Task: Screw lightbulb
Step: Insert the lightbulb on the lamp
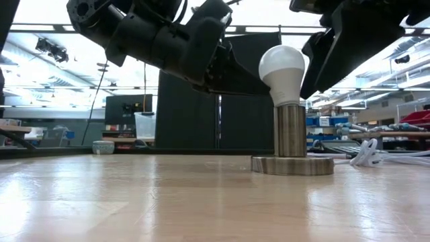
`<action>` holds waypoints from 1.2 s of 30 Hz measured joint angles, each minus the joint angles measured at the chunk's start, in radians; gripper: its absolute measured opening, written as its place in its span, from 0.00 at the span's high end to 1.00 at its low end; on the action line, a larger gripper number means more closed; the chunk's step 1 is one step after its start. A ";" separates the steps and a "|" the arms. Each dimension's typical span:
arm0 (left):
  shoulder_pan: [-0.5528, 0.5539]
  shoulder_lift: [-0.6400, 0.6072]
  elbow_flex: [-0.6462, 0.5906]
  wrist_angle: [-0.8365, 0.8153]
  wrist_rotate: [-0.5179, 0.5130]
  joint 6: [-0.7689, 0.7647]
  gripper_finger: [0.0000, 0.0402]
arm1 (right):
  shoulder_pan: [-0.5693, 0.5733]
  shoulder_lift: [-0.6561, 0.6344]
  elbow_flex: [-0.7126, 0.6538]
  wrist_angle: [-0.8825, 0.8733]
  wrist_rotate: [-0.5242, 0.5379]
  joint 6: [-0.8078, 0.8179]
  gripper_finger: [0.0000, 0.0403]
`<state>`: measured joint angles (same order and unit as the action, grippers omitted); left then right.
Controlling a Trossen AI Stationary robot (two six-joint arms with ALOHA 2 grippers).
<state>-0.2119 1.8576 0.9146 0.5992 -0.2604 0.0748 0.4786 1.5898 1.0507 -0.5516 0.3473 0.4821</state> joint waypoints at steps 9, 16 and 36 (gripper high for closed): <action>0.021 0.000 0.000 0.000 0.000 0.026 0.72 | 0.047 0.000 0.000 0.014 0.004 0.056 0.26; 0.015 0.000 0.000 -0.013 0.004 0.022 0.72 | 0.052 0.000 0.000 -0.062 0.072 0.079 0.26; 0.008 -0.003 0.047 -0.055 0.030 0.019 0.72 | -0.003 0.000 0.000 0.006 0.074 0.020 0.28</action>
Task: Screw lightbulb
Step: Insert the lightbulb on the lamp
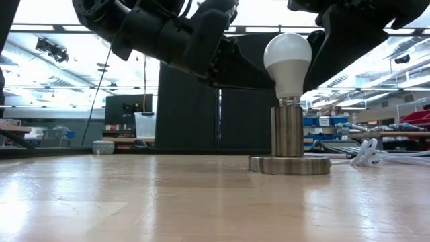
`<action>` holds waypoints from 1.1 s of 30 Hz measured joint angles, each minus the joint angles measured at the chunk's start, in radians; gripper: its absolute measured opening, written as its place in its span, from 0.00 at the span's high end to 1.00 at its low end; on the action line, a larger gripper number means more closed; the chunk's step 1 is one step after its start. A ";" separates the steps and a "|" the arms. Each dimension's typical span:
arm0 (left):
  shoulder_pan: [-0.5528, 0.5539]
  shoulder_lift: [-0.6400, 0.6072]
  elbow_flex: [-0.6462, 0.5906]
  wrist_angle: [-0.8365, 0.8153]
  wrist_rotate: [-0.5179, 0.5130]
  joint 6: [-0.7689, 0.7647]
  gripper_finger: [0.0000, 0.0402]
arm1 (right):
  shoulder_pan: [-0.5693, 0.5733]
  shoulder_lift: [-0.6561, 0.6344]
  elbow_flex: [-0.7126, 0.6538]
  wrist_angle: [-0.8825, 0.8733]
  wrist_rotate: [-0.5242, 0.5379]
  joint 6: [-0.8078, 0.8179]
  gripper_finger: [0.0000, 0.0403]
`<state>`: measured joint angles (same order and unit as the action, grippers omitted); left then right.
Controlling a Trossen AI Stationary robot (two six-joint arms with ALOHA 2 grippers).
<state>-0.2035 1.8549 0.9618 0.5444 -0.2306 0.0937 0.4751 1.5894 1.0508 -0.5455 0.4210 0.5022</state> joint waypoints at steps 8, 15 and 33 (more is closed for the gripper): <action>0.001 -0.001 0.026 -0.072 -0.009 0.000 0.72 | 0.000 0.000 0.000 0.015 -0.003 0.000 0.28; 0.001 -0.002 0.027 -0.088 -0.009 -0.008 0.72 | -0.005 0.000 0.000 0.020 -0.003 0.018 0.28; 0.000 -0.074 0.050 -0.255 0.005 0.032 0.72 | -0.072 -0.023 0.001 -0.005 -0.029 -0.032 0.28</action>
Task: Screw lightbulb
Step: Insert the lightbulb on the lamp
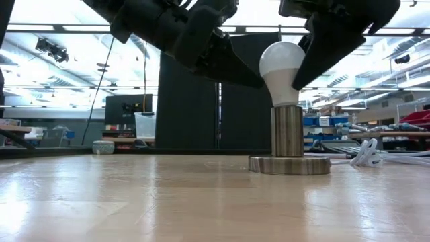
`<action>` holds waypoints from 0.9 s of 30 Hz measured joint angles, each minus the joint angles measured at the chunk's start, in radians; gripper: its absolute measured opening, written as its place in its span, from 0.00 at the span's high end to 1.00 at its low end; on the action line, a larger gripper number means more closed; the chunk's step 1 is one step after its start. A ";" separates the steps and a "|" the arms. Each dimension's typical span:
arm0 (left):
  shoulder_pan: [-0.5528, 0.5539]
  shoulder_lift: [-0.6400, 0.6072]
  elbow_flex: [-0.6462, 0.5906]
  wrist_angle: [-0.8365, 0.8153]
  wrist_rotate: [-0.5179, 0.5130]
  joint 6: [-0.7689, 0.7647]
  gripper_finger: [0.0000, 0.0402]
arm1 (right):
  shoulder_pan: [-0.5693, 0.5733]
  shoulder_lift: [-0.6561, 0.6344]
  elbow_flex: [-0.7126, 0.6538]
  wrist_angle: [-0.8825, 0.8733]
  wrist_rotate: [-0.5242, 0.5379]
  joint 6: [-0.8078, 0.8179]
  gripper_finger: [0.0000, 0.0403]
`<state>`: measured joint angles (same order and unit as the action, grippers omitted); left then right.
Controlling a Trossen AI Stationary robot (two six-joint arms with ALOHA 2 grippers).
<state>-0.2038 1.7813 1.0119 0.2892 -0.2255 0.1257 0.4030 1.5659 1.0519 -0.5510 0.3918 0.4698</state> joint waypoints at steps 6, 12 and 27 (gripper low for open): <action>-0.001 0.008 0.000 0.000 0.037 -0.007 0.72 | 0.000 -0.003 0.000 -0.020 -0.014 0.003 0.28; 0.001 0.003 0.000 0.000 0.036 -0.006 0.72 | -0.002 -0.007 0.000 -0.029 -0.016 0.005 0.28; 0.001 0.003 0.000 0.058 0.034 -0.012 0.72 | 0.021 -0.007 0.000 -0.017 -0.019 0.085 0.28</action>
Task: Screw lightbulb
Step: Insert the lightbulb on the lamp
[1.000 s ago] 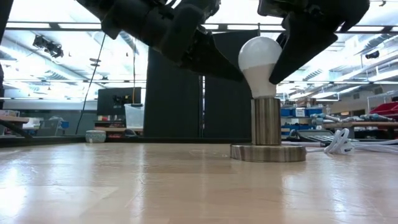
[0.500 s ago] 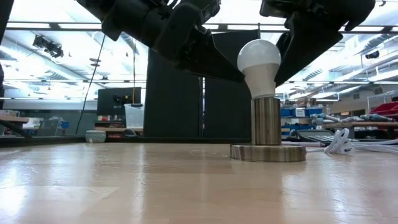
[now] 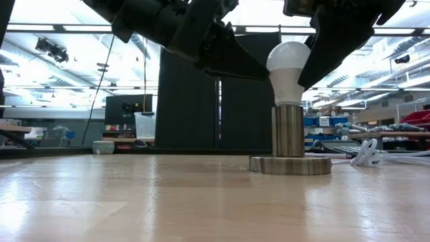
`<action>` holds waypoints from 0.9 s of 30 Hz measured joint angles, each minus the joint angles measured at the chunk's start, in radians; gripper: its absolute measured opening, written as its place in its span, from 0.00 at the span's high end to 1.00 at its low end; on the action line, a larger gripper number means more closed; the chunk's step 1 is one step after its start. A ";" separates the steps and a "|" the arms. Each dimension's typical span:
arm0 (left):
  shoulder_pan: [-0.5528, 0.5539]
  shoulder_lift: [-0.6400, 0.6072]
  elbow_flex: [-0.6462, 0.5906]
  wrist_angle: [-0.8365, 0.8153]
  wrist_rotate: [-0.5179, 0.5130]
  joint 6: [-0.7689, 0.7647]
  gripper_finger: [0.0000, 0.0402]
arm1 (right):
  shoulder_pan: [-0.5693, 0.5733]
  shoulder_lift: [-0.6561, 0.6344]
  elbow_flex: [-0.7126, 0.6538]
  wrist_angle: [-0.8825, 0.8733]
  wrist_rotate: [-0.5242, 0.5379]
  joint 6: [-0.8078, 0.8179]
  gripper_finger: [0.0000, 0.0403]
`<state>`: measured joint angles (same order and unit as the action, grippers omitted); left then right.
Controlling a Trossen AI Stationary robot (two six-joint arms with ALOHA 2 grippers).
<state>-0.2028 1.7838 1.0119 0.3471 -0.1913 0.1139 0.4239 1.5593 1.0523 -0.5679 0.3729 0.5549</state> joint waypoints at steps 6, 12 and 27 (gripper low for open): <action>0.005 0.000 0.000 0.008 -0.002 -0.014 0.72 | 0.000 0.000 0.000 0.029 -0.001 0.030 0.28; 0.006 0.000 0.000 0.006 -0.017 -0.016 0.72 | -0.007 0.000 -0.001 0.048 -0.007 0.031 0.28; 0.006 0.000 0.000 -0.039 -0.031 -0.010 0.72 | -0.046 0.000 -0.001 0.044 -0.039 0.029 0.26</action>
<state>-0.1963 1.7840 1.0115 0.3084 -0.2219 0.1036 0.3782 1.5597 1.0512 -0.5241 0.3337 0.5837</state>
